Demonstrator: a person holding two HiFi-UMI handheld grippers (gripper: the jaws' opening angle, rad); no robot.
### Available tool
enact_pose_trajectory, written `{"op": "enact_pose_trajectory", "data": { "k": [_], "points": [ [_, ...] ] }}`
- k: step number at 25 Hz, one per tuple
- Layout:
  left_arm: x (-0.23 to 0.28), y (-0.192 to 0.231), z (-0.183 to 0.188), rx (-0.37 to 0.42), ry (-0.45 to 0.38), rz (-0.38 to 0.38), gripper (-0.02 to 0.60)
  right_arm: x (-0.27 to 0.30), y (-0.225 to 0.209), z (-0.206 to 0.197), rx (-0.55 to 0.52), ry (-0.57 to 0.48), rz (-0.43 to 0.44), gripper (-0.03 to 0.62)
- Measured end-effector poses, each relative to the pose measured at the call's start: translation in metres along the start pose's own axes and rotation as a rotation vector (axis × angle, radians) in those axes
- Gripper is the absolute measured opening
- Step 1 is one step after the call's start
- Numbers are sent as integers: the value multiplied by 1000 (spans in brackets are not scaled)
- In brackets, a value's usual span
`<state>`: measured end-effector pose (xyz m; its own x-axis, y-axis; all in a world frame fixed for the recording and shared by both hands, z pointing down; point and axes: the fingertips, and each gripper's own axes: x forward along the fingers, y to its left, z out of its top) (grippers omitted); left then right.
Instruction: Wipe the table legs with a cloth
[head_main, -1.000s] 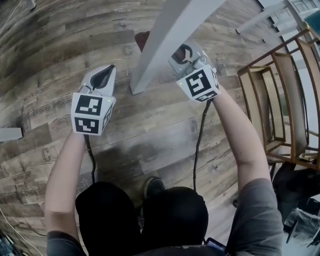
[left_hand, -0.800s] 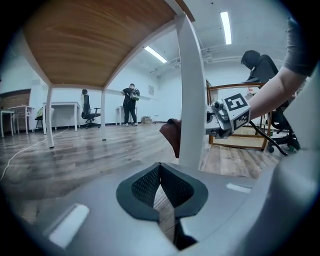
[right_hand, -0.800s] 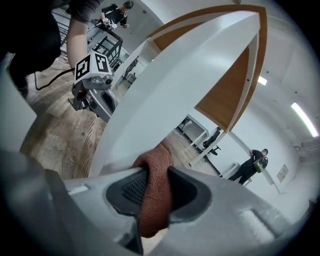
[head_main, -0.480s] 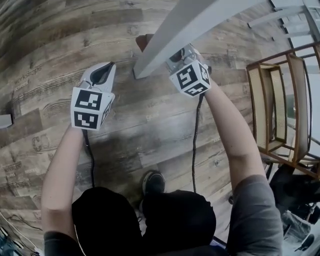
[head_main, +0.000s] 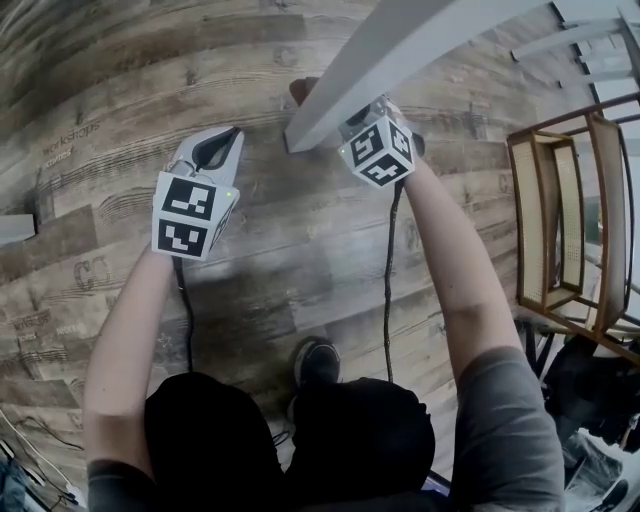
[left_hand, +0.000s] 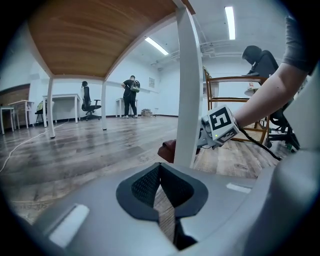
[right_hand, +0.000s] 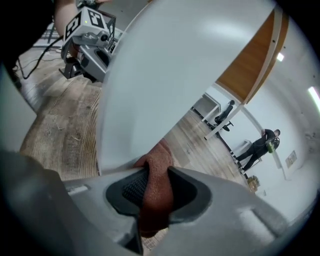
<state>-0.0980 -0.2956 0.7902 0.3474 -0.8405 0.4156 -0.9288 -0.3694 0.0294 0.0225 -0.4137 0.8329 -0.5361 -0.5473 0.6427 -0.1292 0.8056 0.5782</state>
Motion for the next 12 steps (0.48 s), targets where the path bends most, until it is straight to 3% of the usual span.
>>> {"op": "enact_pose_trajectory", "data": {
  "k": [8, 12],
  "points": [
    [-8, 6, 16, 26, -23, -1, 18, -16, -16, 2, 80, 11, -75, 84],
    [-24, 12, 35, 25, -49, 9, 18, -54, -46, -1, 274, 10, -221, 84]
  ]
}}
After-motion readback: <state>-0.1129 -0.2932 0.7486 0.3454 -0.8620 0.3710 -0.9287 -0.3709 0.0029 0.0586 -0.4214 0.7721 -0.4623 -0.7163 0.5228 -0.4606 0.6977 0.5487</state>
